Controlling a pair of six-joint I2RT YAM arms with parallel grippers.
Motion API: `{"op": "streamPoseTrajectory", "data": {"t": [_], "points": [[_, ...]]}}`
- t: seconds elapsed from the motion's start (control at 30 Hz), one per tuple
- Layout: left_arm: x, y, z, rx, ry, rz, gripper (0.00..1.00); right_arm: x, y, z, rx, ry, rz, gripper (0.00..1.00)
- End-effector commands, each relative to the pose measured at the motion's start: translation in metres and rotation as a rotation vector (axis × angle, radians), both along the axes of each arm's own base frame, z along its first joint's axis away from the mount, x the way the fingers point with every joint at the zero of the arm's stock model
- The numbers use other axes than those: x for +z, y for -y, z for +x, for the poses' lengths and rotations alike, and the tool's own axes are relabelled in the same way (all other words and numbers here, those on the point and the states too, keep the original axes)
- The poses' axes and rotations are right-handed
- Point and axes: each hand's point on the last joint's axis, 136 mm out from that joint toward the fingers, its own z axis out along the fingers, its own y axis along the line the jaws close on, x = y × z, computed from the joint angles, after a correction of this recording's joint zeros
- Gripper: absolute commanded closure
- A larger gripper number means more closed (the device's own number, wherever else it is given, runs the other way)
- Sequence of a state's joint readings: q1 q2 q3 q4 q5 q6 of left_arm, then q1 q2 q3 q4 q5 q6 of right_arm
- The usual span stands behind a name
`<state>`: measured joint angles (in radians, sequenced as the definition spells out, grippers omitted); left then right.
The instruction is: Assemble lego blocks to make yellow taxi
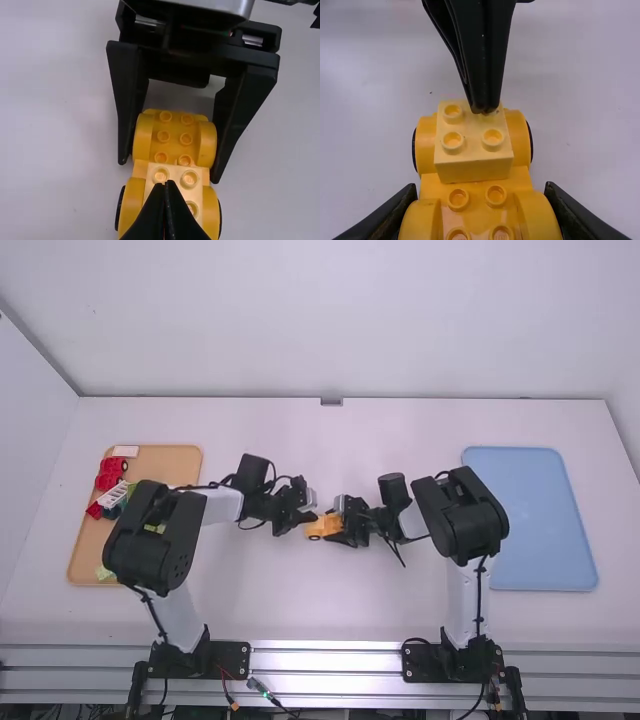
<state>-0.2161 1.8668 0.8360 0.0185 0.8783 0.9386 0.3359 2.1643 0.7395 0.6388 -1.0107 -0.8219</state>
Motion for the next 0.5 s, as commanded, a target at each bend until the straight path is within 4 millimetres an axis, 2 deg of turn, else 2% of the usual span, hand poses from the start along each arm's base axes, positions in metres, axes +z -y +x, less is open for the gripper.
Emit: {"op": "streamPoseTrajectory", "data": {"t": [0.0, 0.1, 0.2, 0.27, 0.33, 0.37, 0.4, 0.43, 0.47], "points": [[-0.035, -0.014, -0.013, 0.037, -0.079, 0.135, 0.98, -0.015, 0.004, -0.004, -0.03, -0.042, -0.05, 0.42], [-0.011, -0.01, -0.004, -0.012, 0.001, 0.087, 0.98, -0.015, 0.004, -0.004, -0.031, -0.042, -0.05, 0.42], [0.038, -0.011, 0.026, -0.005, 0.137, 0.027, 0.98, -0.015, 0.005, -0.004, -0.031, -0.041, -0.051, 0.42], [0.056, -0.012, 0.035, 0.019, 0.157, 0.002, 0.98, -0.015, 0.005, -0.004, -0.033, -0.041, -0.053, 0.42], [0.089, -0.018, 0.054, 0.083, 0.17, -0.036, 0.51, -0.015, 0.005, -0.004, -0.032, -0.04, -0.052, 0.42], [0.09, -0.019, 0.055, 0.089, 0.168, -0.037, 0.46, -0.015, 0.005, -0.004, -0.032, -0.04, -0.052, 0.39], [0.103, -0.026, 0.066, 0.15, 0.143, -0.047, 0.01, -0.015, 0.005, -0.004, -0.031, -0.037, -0.052, 0.37], [0.106, -0.028, 0.07, 0.172, 0.133, -0.047, 0.01, -0.015, 0.005, -0.004, -0.031, -0.037, -0.052, 0.36], [0.11, -0.038, 0.081, 0.256, 0.087, -0.033, 0.01, -0.015, 0.005, -0.004, -0.031, -0.037, -0.052, 0.28]]}}
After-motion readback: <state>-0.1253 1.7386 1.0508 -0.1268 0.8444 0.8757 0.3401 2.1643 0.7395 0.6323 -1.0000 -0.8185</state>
